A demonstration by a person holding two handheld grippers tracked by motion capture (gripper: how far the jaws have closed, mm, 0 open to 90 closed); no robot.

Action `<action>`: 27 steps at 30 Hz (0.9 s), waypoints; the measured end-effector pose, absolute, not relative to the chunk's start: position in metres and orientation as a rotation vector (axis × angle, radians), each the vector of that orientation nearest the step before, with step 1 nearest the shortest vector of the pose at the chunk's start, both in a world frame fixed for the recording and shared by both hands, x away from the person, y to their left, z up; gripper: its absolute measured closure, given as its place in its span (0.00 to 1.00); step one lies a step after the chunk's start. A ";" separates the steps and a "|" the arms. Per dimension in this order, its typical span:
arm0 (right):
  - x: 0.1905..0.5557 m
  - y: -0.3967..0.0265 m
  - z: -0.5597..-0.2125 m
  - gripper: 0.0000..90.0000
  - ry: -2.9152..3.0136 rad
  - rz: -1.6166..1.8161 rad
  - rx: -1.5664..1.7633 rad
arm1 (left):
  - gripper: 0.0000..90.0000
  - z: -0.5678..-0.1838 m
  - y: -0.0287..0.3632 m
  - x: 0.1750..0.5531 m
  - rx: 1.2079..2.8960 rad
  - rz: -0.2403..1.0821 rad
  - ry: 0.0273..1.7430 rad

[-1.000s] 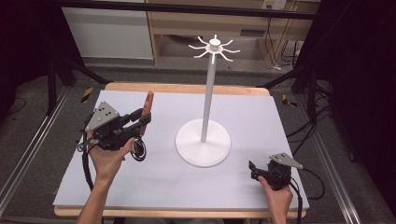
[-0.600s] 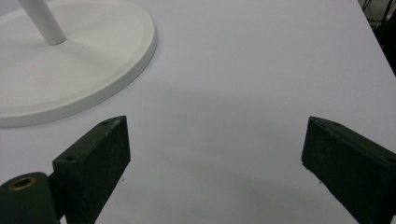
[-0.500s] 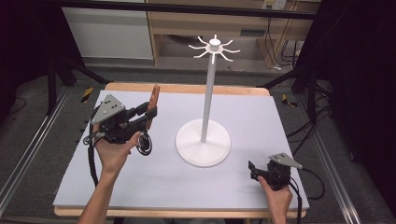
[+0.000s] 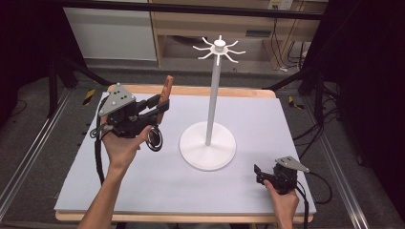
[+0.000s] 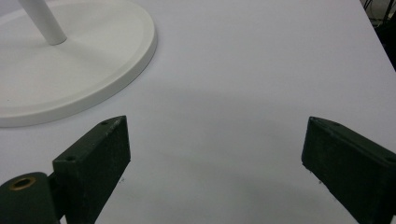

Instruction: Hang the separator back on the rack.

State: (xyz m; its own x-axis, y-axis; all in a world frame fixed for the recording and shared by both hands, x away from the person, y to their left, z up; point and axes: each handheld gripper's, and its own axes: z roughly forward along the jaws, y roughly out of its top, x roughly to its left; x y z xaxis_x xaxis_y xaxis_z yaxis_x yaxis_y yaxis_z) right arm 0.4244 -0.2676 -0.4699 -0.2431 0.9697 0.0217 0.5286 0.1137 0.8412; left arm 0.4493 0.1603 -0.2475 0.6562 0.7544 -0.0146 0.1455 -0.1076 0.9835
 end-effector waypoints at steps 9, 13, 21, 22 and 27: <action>0.425 -0.267 -0.470 0.09 1.840 1.027 1.453 | 0.75 -0.234 0.150 0.447 1.624 0.610 0.722; 0.425 -0.267 -0.470 0.09 1.840 1.027 1.454 | 0.75 -0.230 0.146 0.447 1.620 0.606 0.713; 0.425 -0.267 -0.470 0.09 1.841 1.027 1.453 | 0.75 -0.220 0.139 0.446 1.615 0.614 0.690; 0.425 -0.267 -0.470 0.09 1.841 1.028 1.453 | 0.75 -0.219 0.138 0.446 1.612 0.613 0.689; 0.425 -0.267 -0.470 0.09 1.842 1.026 1.448 | 0.75 -0.216 0.136 0.445 1.610 0.612 0.681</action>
State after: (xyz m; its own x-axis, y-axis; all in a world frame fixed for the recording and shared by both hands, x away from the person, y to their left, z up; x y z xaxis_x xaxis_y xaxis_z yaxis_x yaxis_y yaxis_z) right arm 0.4253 -0.2669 -0.4705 -0.2466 0.9689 0.0201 0.5271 0.1167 0.8417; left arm 0.4452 0.1365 -0.2163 0.6877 0.7259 0.0139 0.0907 -0.1048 0.9903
